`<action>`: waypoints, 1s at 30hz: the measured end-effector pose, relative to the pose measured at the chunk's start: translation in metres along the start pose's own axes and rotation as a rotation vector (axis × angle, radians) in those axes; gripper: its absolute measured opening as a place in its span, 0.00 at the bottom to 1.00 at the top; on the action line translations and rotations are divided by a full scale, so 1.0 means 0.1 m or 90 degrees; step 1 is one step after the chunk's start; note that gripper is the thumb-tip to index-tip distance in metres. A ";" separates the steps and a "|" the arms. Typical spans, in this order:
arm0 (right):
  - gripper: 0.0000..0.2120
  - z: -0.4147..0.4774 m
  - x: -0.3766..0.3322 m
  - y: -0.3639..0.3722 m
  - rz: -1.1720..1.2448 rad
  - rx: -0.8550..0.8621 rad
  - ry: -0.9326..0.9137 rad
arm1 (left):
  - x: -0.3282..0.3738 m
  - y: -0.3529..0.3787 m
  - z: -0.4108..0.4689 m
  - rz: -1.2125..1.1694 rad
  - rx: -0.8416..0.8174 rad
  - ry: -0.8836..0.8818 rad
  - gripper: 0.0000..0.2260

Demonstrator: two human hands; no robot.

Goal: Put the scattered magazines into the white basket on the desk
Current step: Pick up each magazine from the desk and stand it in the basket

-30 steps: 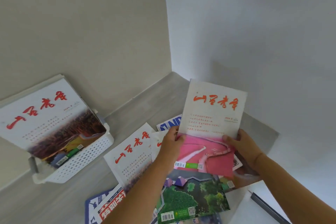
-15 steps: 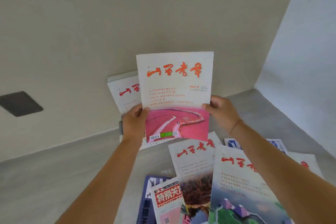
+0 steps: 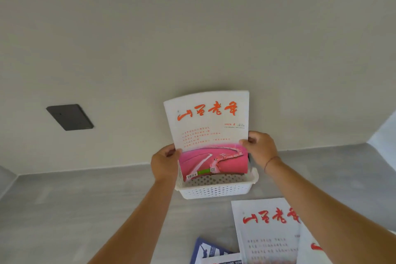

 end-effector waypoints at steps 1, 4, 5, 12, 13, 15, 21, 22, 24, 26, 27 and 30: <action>0.06 0.01 0.07 0.05 -0.002 -0.004 0.013 | -0.06 0.02 0.02 0.010 0.011 -0.011 0.08; 0.07 0.05 0.29 0.17 -0.005 0.008 0.056 | -0.18 0.08 0.06 0.024 0.042 -0.024 0.07; 0.07 0.06 0.33 0.18 0.001 0.019 0.066 | -0.19 0.10 0.07 0.018 0.050 -0.027 0.10; 0.09 0.14 0.38 0.21 -0.020 0.074 0.064 | -0.22 0.19 0.13 0.005 0.050 -0.006 0.13; 0.07 0.15 0.37 0.23 -0.038 0.070 0.053 | -0.20 0.20 0.13 0.013 0.048 0.000 0.16; 0.09 0.18 0.33 0.26 -0.071 0.070 0.037 | -0.17 0.21 0.14 0.020 0.052 0.009 0.13; 0.10 0.27 0.29 0.21 -0.094 0.097 0.016 | -0.18 0.22 0.20 0.002 0.062 -0.005 0.08; 0.09 0.28 0.29 0.21 -0.091 0.096 0.017 | -0.18 0.22 0.20 -0.003 0.055 -0.008 0.08; 0.09 0.28 0.30 0.24 -0.090 0.080 0.023 | -0.18 0.22 0.18 -0.005 0.043 -0.010 0.08; 0.09 0.27 0.31 0.26 -0.076 0.063 0.033 | -0.15 0.20 0.15 0.003 0.041 -0.002 0.11; 0.11 0.25 0.32 0.26 -0.068 0.060 0.035 | -0.14 0.18 0.13 0.005 0.045 -0.003 0.10; 0.17 0.12 0.34 0.16 -0.051 0.082 0.034 | -0.17 0.10 0.01 0.028 0.074 -0.008 0.08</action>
Point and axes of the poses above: each hand's wrist, its own z-axis towards the middle knuckle, its own y-axis out of the palm, x = y × z, the point moved 6 cm from there along z, towards the middle knuckle, and after that the axes turned 5 degrees about x, right-handed, at the moved point
